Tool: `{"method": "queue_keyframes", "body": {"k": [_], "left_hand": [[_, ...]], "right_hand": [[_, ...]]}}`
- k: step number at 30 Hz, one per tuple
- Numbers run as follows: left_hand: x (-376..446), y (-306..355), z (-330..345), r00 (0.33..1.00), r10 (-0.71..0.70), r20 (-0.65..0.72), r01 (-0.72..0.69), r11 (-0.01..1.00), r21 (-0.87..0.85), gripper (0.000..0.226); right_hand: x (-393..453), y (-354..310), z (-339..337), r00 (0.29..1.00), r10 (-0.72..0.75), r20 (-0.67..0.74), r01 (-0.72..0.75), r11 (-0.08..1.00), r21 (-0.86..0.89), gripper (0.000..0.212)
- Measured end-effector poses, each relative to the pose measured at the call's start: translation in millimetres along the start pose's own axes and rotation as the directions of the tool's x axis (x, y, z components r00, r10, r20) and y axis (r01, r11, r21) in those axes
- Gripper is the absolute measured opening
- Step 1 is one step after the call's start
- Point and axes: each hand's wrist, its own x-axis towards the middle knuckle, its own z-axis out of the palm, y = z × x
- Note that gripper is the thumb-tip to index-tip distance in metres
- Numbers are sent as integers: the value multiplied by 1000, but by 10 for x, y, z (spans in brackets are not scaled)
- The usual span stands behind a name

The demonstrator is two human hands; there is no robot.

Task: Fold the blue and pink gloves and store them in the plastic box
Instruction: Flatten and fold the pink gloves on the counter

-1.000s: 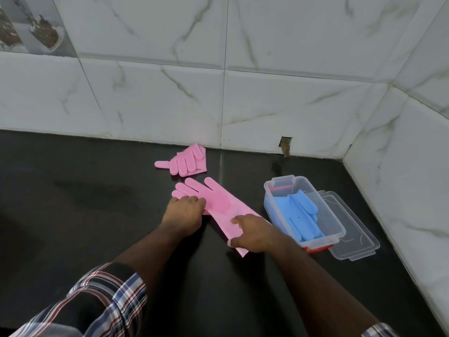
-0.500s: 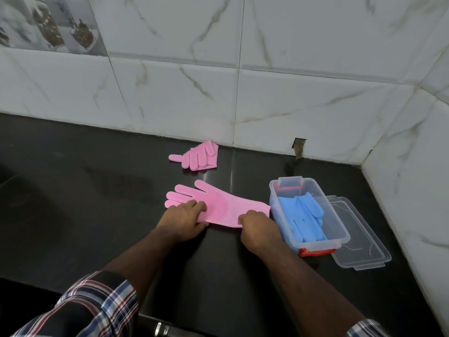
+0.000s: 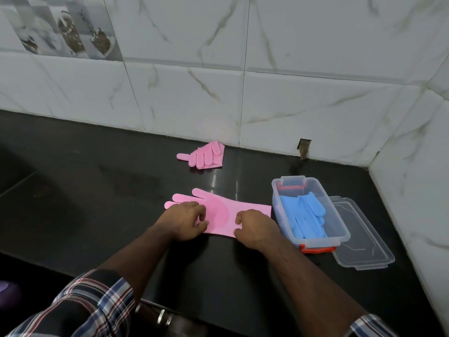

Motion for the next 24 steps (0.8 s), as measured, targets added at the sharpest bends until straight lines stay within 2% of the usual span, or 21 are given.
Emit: {"method": "queue_keyframes", "body": {"k": [2,6,11,13,16,18,20,24], "left_hand": [[11,-19,14,999,-11,-38,12,999,32,27],[-25,-121,86,999,-34,8,33,996,86,33],[-42,-219,55,999,-38,20,38,999,5,33],[-25,-258,24,999,-24,48,26,999,-32,36],[27,-335,-28,1000,-7,20,8,998,-66,33],[95,-401,-75,1000,-5,-11,4,996,-89,29],[164,-475,-110,1000,-6,-25,3,994,-110,28],[276,-601,-141,996,-51,-76,38,984,-172,20]], "right_hand": [[-5,-20,45,1000,-11,-2,11,1000,0,40],[13,-85,90,999,-16,47,17,1000,-14,45],[104,-195,115,988,9,155,5,996,-86,49],[132,-227,103,974,35,224,-23,998,-56,49],[192,-324,46,948,89,305,-111,992,54,47],[256,-409,29,959,110,262,-142,984,107,43],[338,-488,45,984,115,135,-135,980,148,34],[502,-552,98,977,193,-87,-145,910,389,12]]}}
